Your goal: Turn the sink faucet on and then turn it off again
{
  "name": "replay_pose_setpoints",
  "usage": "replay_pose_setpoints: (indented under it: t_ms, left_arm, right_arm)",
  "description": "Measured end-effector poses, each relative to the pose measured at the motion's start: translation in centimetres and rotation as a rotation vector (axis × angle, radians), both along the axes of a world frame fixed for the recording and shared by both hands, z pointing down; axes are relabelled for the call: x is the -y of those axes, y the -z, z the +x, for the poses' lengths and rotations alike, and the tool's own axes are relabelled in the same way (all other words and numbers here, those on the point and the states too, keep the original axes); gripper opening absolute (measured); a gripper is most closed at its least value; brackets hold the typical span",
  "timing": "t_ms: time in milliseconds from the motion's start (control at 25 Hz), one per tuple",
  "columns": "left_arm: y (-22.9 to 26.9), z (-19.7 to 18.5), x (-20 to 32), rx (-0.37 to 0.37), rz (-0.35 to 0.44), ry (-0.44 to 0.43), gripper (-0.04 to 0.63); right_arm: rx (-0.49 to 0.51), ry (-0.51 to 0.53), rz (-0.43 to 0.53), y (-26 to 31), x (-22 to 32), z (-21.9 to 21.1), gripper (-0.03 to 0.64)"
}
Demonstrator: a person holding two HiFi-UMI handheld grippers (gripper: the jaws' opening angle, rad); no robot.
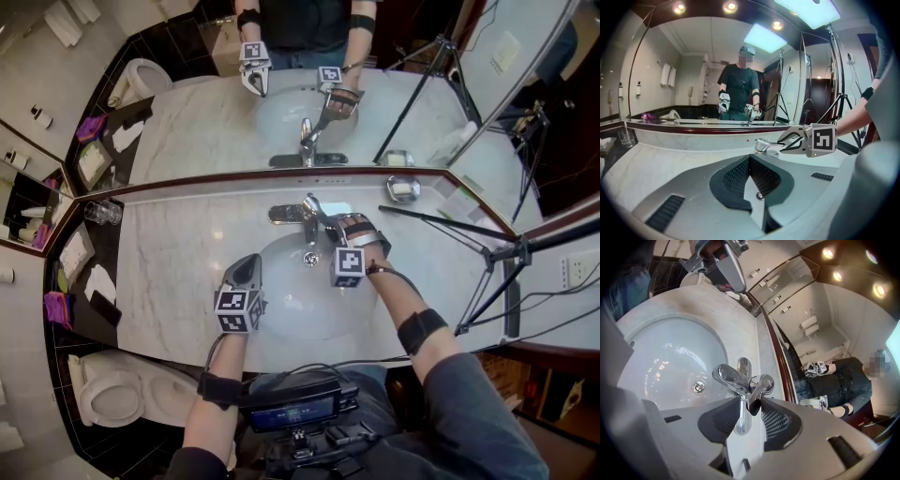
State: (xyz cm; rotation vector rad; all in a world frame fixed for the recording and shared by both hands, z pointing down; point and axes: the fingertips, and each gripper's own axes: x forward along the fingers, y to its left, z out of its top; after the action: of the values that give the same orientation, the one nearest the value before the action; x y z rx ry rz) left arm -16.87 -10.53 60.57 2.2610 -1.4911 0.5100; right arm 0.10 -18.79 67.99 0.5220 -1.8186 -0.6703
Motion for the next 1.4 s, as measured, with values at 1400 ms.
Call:
replay_pose_setpoints:
  t_ms: [1400]
  left_arm:
    - [3.8, 0.7, -1.0, -0.033, 0.09, -0.013, 0.0]
  right_arm:
    - [1.069, -0.747, -0.357, 9.2, -6.4, 6.9, 0.018]
